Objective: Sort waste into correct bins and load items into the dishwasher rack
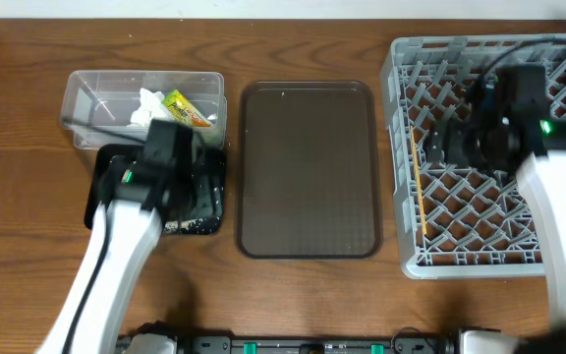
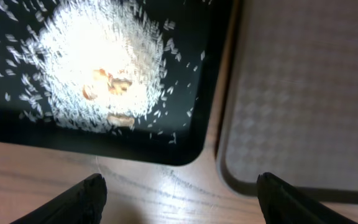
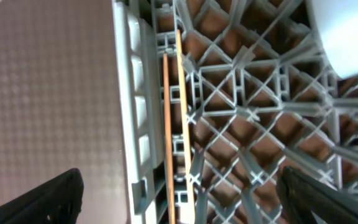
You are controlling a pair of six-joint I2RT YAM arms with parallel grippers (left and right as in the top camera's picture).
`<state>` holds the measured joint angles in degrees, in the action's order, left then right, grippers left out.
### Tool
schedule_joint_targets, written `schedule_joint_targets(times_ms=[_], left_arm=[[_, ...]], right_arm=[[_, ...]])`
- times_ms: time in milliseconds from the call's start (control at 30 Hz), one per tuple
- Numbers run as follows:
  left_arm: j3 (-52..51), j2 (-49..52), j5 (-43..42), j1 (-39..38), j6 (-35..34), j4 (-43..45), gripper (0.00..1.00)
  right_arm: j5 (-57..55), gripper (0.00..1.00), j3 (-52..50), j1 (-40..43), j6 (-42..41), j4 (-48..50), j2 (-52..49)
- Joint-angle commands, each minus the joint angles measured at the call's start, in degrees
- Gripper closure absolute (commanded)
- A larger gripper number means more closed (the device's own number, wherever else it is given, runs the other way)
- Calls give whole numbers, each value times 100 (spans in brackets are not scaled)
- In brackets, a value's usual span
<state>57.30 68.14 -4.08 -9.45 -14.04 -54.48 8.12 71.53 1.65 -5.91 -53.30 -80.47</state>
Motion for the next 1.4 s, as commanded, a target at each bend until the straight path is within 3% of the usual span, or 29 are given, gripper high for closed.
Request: schedule_joint_targets(times_ms=[0,67,233,400,967,1200,1367], left_arm=[[-487,-1182,68,-46,262,229,20],[-796,-1952,70,-63,232,400,9],[-1281,-3558,92,-59,133,710,7],[-1283,-4374,92,-59,133,702,6],[-1283,-4538,92,-59,133,702,6],[-1283,-4535,92,-59,133,699,5],[-1283,-4538,92,-59,133,699,5]], right_arm=[[24,1,-848,15,55,466,1040],[17,1,-1471,15,229,887,1790],[-575,1,-2575,15,280,1401,3359],[-573,1,-3027,15,280,1228,4297],[-575,1,-3038,15,280,-317,4489],[-573,1,-3047,-46,280,-310,4701],[-573,1,-3340,-74,284,540,5554]])
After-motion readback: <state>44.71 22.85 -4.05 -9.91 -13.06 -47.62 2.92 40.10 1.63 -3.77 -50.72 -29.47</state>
